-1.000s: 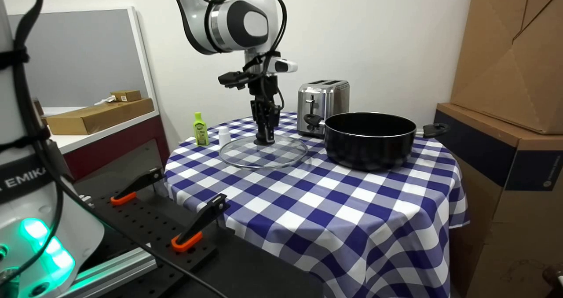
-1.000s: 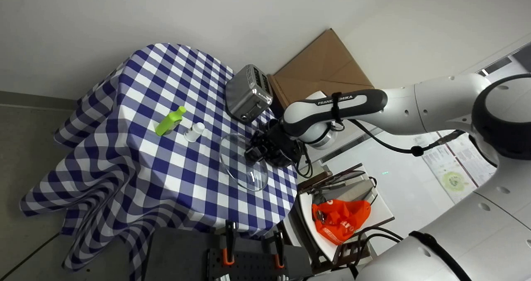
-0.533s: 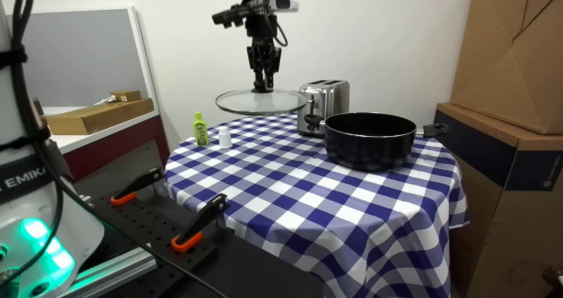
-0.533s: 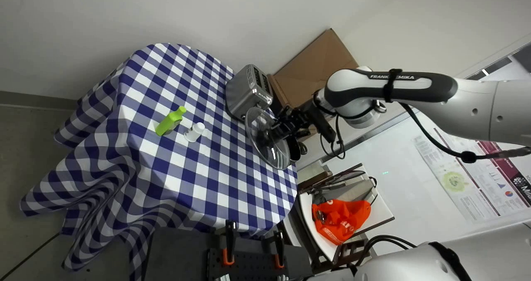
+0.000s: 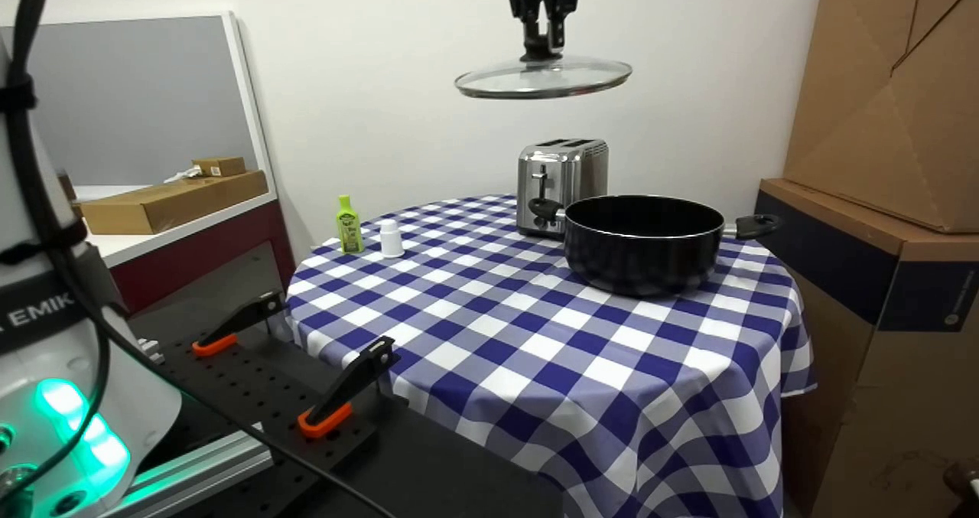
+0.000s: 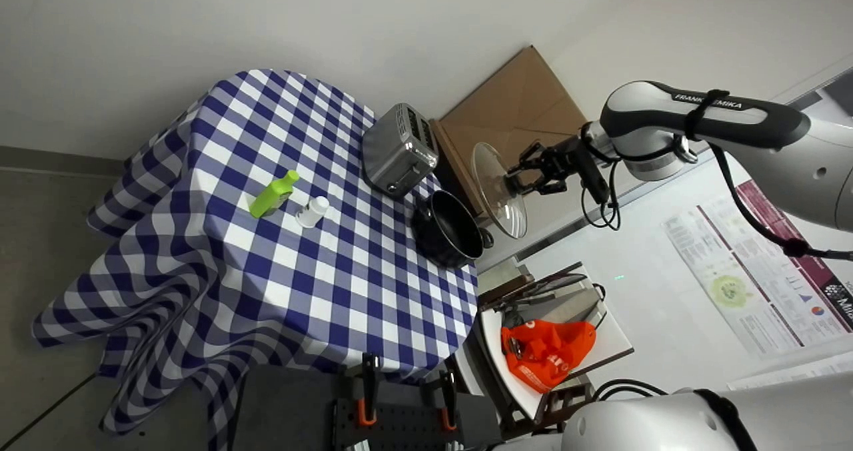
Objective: Pick up the lid from the table and put it on the pot
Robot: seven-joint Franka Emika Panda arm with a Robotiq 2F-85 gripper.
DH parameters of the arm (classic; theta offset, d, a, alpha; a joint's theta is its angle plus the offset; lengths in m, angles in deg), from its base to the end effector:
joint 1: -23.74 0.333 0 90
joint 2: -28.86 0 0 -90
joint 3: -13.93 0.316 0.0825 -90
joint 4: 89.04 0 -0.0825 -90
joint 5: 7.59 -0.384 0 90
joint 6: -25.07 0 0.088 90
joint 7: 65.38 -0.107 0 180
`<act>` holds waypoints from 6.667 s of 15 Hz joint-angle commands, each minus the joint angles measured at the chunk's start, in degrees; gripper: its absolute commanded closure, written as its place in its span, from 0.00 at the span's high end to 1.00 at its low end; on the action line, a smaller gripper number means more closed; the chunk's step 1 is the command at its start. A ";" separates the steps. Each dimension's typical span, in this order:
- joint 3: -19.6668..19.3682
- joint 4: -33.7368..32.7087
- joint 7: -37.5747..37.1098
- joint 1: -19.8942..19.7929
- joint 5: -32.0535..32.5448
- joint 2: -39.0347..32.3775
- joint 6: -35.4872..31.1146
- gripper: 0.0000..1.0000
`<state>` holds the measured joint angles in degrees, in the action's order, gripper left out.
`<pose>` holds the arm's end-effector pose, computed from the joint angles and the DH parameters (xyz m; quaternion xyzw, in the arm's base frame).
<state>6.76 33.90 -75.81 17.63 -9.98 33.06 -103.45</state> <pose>0.5261 -0.1239 0.4511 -0.9724 0.2162 -0.0854 0.0198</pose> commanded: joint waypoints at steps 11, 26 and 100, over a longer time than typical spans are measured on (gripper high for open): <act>-3.29 -28.19 7.51 -6.33 -0.84 -24.87 8.35 0.25; -2.50 -34.31 7.93 -7.18 0.14 -38.09 9.69 0.25; -2.00 -31.14 7.55 -5.49 1.91 -41.84 -1.76 0.25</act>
<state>4.74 0.16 -68.85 11.93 -8.88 -10.68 -103.58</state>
